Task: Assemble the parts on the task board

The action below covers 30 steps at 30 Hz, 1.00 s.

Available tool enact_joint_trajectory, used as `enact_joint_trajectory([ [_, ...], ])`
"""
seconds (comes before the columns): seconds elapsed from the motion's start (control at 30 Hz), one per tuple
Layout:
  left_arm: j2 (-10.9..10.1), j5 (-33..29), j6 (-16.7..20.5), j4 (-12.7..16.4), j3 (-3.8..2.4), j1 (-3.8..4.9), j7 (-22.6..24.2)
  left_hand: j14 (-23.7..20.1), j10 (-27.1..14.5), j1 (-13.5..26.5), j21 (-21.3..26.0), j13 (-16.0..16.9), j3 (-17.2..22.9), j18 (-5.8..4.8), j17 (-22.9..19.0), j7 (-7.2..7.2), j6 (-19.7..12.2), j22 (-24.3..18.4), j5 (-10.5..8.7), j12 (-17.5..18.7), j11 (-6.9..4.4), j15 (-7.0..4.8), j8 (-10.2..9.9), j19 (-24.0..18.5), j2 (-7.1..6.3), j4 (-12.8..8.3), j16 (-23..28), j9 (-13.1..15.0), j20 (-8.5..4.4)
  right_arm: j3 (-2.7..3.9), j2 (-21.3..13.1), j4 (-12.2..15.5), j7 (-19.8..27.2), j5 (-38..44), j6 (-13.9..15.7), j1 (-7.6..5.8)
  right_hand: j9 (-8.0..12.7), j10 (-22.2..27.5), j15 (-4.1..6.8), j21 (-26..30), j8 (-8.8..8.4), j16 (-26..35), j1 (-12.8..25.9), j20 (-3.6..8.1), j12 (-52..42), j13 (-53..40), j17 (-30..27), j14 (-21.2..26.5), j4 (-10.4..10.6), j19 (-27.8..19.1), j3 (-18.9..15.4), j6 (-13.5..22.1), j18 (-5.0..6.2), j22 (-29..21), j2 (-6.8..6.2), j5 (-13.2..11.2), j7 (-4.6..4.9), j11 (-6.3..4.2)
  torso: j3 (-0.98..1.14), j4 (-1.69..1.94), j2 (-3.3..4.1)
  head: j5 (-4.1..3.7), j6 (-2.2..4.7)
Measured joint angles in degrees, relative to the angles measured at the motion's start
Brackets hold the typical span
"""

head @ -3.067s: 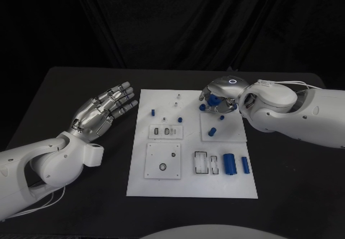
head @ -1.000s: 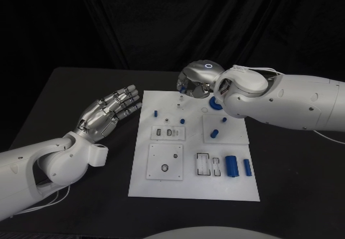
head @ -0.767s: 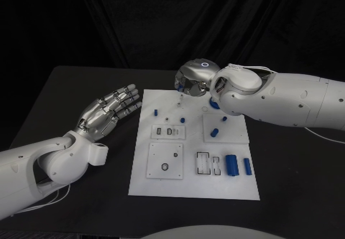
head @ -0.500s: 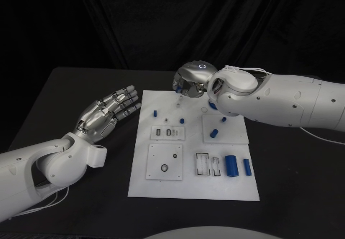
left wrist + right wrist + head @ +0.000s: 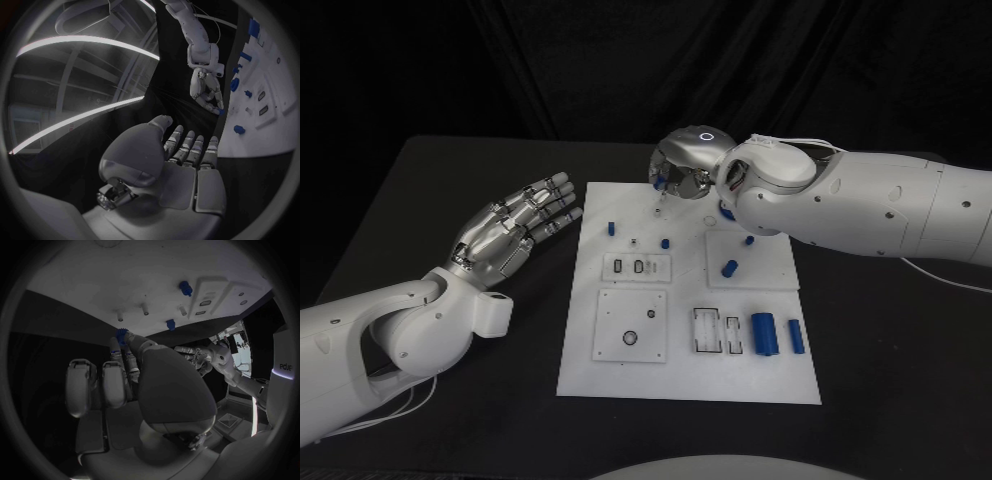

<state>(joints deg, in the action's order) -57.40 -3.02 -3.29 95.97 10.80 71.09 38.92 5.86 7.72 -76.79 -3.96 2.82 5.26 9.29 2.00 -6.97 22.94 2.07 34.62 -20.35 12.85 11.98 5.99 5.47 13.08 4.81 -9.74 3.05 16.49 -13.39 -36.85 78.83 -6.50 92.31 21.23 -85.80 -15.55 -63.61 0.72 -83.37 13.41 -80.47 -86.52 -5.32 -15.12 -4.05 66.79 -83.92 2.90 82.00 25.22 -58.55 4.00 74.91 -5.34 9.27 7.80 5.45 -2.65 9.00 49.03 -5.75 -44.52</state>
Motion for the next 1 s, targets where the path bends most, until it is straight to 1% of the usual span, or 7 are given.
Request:
enact_joint_trajectory([
  [0.3, 0.0, 0.0, -0.1, -0.1, 0.03, 0.0, 0.0, -0.2, -0.2, 0.0, 0.0, 0.0, 0.0, 0.0, 0.0, 0.0, 0.0, 0.0, 0.0, 0.0, 0.2, 0.15, 0.0, 0.0, 0.0, 0.0, 0.0, 0.0, 0.0, 0.0, -0.1, -0.1, -0.3, 0.0, -0.7, 0.3, 0.0, 0.0, 0.0, 0.0, -0.13, 0.0, -0.1, 0.0, 0.2, 0.0, 0.0, 0.0, 0.0, 0.0, 0.0, 0.1, 0.0, 0.0, 0.11, 0.0, -0.04, 0.0, -0.07, 0.06, -0.02, -0.04, -0.04],
  [0.33, 0.0, 0.0, -0.1, -0.1, 0.03, 0.0, 0.0, -0.2, -0.2, 0.0, 0.0, 0.0, 0.0, -0.01, 0.0, 0.0, 0.0, 0.0, 0.0, 0.0, 0.19, 0.15, 0.0, 0.0, 0.0, 0.0, 0.0, 0.0, 0.0, 0.0, -0.2, -0.1, -0.3, 0.0, -0.8, 0.32, 0.0, 0.0, 0.0, 0.0, -0.23, 0.0, -0.1, 0.0, 0.2, 0.0, -0.1, 0.0, 0.0, 0.0, 0.0, 0.2, 0.0, 0.0, 0.11, 0.0, -0.19, 0.0, -0.07, 0.06, -0.02, 0.0, -0.05],
  [0.43, 0.0, 0.0, -0.1, -0.1, 0.05, 0.0, 0.0, -0.2, -0.2, 0.0, 0.0, 0.0, 0.0, 0.0, 0.0, 0.0, 0.0, 0.0, 0.0, 0.0, 0.2, 0.15, 0.0, 0.0, 0.0, 0.0, 0.0, 0.0, 0.0, 0.0, -0.3, -0.2, -0.4, 0.0, -1.1, 0.43, 0.0, 0.0, 0.0, 0.0, -0.23, 0.3, -0.1, 0.0, 0.2, 0.0, -0.1, 0.0, 0.0, 0.0, 0.0, 0.2, 0.0, 0.0, 0.11, 0.0, -0.19, 0.0, -0.07, 0.05, -0.01, 0.01, -0.09],
  [0.5, 0.0, 0.0, -0.1, -0.1, 0.06, 0.0, 0.0, -0.2, -0.2, 0.0, 0.0, 0.0, 0.0, 0.0, 0.0, 0.0, 0.0, 0.0, 0.0, 0.0, 0.19, 0.15, 0.0, 0.0, 0.0, 0.0, 0.0, 0.0, 0.0, 0.0, -0.3, -0.3, -0.4, 0.0, -1.2, 0.5, -0.1, 0.0, 0.0, 0.0, -0.45, 0.3, -0.1, 0.0, 0.3, 0.0, -0.1, 0.0, 0.0, 0.0, 0.0, 0.4, 0.0, 0.0, 0.11, 0.1, 0.0, 0.0, -0.07, 0.06, -0.01, -0.03, -0.09],
  [0.73, 0.0, -0.1, -0.1, -0.1, 0.11, 0.0, 0.0, -0.2, -0.2, 0.0, 0.0, 0.0, 0.3, 0.0, 0.0, 0.0, 0.0, 0.0, 0.0, 0.0, 0.19, 0.15, 0.0, 0.0, 0.0, 0.0, -0.2, 0.0, 0.0, 0.08, -0.3, -0.6, -0.6, 0.0, -1.9, 0.72, -0.1, 0.0, 0.0, 0.0, -0.45, 0.3, -0.1, -0.21, 0.5, -0.1, -0.3, 0.0, -0.1, -0.2, 0.1, 0.4, 0.0, 0.0, 0.11, 0.3, 0.01, 0.0, -0.03, 0.1, 0.01, -0.13, -0.15],
  [1.0, 0.0, -0.2, -0.2, -0.2, 0.19, 0.0, 0.0, -0.1, -0.2, 0.0, 0.0, 0.0, 0.3, 0.0, 0.0, 0.0, 0.0, 0.0, 0.0, 0.0, 0.19, 0.14, 0.0, 0.0, 0.0, 0.0, -0.2, 0.0, 0.0, 0.24, -0.3, -0.8, -0.7, -0.1, -2.1, 0.89, -0.1, 0.0, 0.0, 0.0, -0.72, 0.3, -0.1, -0.21, 0.7, -0.1, -0.5, 0.0, -0.2, -0.2, 0.1, 0.4, 0.0, 0.0, 0.1, 0.3, 0.0, 0.0, -0.03, 0.07, 0.01, 0.03, -0.46],
])
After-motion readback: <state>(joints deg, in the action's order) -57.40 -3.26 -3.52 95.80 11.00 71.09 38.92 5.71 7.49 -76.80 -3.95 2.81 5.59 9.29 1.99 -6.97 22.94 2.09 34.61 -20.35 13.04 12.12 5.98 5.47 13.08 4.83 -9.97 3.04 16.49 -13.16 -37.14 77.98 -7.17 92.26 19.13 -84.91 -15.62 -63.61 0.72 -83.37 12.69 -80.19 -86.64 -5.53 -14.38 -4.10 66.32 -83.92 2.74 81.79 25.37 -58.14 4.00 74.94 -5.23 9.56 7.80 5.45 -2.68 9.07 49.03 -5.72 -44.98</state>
